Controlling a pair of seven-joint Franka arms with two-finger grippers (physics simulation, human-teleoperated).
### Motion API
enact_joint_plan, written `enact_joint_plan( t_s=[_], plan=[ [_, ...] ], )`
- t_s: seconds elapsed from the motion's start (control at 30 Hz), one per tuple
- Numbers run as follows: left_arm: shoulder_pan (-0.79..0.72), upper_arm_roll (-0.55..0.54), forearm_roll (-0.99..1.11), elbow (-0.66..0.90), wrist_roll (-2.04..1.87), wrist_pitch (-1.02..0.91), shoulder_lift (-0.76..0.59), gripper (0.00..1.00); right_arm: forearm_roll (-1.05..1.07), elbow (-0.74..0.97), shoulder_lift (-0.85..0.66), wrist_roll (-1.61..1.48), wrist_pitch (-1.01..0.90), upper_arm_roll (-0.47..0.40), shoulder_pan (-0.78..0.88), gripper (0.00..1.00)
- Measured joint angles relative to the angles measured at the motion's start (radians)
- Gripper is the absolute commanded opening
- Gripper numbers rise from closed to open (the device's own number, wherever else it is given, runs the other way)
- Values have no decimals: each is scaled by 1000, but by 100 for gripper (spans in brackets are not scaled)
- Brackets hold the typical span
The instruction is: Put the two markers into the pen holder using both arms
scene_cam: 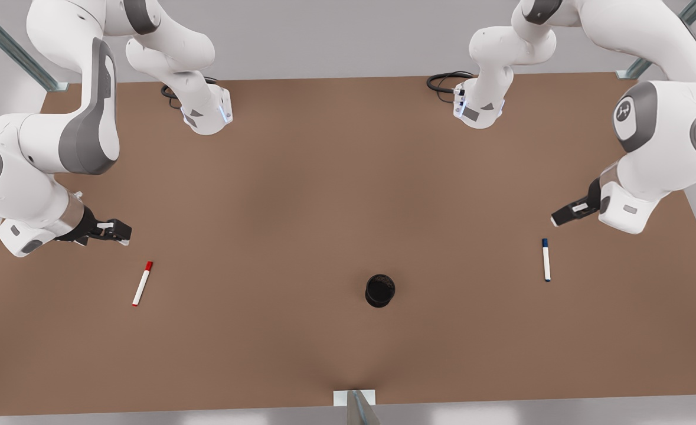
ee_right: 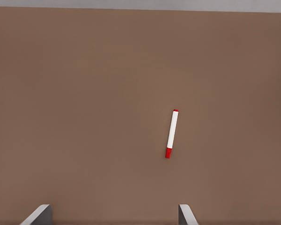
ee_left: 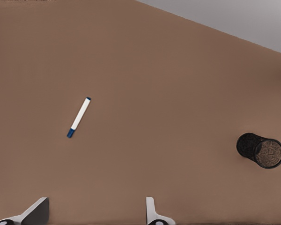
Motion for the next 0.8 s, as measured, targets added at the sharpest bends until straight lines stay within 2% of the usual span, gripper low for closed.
enact_joint_plan(
  t_s=[0.03, 0.1, 0.23, 0.47, 0.6, 0.8],
  plan=[
    [3, 0, 0, -8, 21, 4, 7, 100, 0, 0, 0, 0, 0, 0, 0, 100],
    [20, 6, 10, -120, 61, 60, 16, 100, 0, 0, 0, 0, 0, 0, 0, 100],
    [109, 9, 4, -266, 153, 255, 128, 100, 1, 0, 0, 0, 0, 0, 0, 100],
    [219, 9, -39, -312, 397, 599, 335, 100, 1, 0, 2, -1, 0, 0, -2, 100],
    [215, 9, -43, -385, 528, 738, 361, 100, 1, 0, 2, -1, 0, 1, 0, 100],
    [221, 9, -44, -419, 688, 830, 386, 99, 1, 0, 2, 0, 0, 1, 0, 100]
  ],
)
